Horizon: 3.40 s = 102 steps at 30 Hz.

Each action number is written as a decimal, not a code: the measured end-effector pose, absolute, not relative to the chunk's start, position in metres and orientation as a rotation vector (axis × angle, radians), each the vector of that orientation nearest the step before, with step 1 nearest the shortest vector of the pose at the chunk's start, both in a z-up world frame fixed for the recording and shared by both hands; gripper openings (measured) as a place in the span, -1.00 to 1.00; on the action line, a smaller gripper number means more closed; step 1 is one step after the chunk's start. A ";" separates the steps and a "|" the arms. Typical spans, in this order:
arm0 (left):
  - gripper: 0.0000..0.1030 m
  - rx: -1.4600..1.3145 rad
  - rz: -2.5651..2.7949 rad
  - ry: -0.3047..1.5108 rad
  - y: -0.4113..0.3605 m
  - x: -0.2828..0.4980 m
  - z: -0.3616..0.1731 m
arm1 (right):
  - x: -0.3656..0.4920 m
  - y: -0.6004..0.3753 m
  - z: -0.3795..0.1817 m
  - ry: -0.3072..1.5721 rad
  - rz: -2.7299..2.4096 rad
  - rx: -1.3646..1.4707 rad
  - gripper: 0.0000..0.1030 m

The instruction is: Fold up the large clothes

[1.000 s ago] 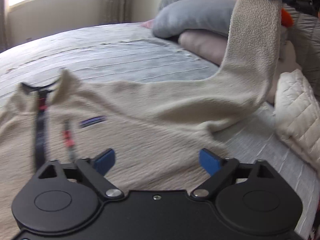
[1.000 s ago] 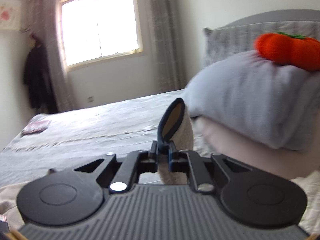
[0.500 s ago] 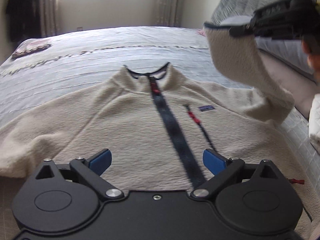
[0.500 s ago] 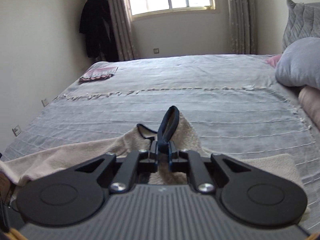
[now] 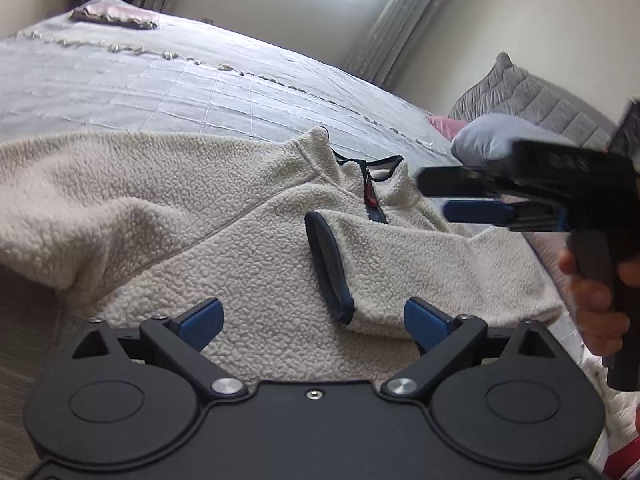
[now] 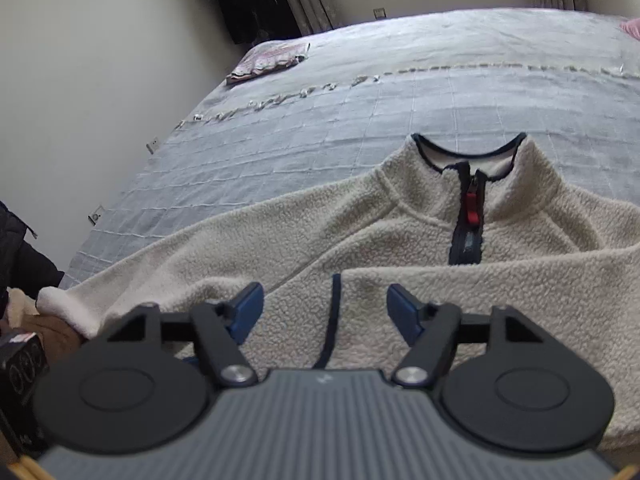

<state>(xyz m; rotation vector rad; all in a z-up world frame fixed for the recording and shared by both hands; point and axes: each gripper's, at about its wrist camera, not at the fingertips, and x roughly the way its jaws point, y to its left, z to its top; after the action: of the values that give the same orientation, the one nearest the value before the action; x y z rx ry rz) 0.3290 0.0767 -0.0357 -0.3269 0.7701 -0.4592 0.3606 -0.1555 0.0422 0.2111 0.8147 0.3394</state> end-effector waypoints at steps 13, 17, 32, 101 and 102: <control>-0.76 -0.241 -0.342 0.737 -0.009 0.365 -0.037 | 0.301 -0.351 0.067 0.714 0.007 0.219 0.49; -0.76 -0.197 -0.219 0.574 0.009 0.348 -0.003 | 0.288 -0.395 0.056 0.690 -0.082 0.200 0.49; -0.26 -0.041 -0.084 0.584 0.022 0.361 -0.047 | 0.311 -0.377 -0.060 0.756 -0.184 0.078 0.20; -0.84 -0.449 0.501 0.430 0.323 0.329 0.049 | 0.221 -0.304 0.011 0.850 -0.073 -0.120 0.88; -0.84 -0.443 0.451 0.397 0.309 0.329 0.063 | 0.221 -0.305 0.013 0.844 -0.070 -0.103 0.88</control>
<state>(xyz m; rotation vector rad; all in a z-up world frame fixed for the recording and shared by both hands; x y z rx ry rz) 0.3293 0.3091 0.0629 -0.4431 0.3972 0.4508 0.2214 -0.3048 0.0126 -0.1026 0.8444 -0.0700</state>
